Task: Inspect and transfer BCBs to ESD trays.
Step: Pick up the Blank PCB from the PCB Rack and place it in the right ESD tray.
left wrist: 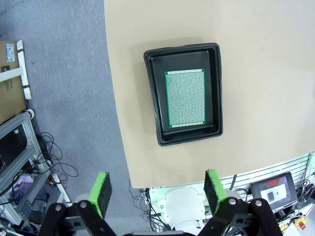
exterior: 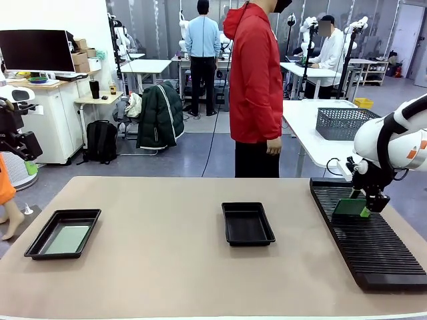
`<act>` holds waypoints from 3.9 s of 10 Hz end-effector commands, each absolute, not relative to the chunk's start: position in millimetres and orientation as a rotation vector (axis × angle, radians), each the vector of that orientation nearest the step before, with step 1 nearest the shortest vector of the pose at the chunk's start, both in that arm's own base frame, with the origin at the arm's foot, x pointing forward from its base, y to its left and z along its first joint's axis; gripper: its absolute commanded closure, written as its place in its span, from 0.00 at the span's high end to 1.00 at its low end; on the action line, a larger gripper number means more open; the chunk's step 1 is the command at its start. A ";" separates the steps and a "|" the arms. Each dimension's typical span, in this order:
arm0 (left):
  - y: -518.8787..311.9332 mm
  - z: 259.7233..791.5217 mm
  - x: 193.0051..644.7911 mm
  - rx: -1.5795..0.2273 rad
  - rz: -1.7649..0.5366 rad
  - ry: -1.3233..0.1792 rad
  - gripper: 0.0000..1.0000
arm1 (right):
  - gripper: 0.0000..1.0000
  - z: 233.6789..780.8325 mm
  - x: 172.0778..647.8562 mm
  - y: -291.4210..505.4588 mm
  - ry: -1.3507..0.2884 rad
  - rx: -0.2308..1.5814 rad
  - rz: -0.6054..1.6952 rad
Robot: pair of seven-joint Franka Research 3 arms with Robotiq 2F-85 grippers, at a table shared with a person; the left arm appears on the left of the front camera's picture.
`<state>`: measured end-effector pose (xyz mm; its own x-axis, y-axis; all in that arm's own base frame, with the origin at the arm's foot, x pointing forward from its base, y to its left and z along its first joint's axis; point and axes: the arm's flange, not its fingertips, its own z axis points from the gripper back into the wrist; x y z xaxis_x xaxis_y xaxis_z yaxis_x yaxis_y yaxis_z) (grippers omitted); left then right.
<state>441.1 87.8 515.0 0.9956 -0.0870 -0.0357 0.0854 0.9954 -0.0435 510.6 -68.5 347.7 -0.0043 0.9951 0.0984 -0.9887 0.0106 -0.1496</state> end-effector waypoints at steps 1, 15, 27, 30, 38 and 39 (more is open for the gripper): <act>87.2 513.6 440.1 -0.042 -0.087 0.033 1.00 | 0.71 344.0 506.9 -65.2 -0.188 -0.082 1.549; 87.2 513.6 440.1 -0.042 -0.087 0.033 1.00 | 0.25 347.2 508.1 -64.0 -0.149 -0.114 1.544; 87.2 513.6 440.1 -0.042 -0.087 0.033 1.00 | 0.00 410.3 516.4 -70.5 -0.187 -0.118 1.535; 87.2 513.6 440.1 -0.042 -0.087 0.033 1.00 | 0.00 510.3 530.4 -79.9 -0.156 -0.039 1.558; 87.2 513.6 440.1 -0.042 -0.087 0.033 1.00 | 0.00 660.7 537.2 -117.4 -0.094 0.022 1.553; 87.2 513.6 440.1 -0.042 -0.087 0.033 1.00 | 0.00 661.9 533.1 -118.0 -0.111 -0.020 1.551</act>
<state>441.1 87.8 515.0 0.9956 -0.0870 -0.0358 0.0855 0.9954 -0.0435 532.9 -116.0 661.5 0.0293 0.9968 0.0747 -0.9985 0.0327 -0.0448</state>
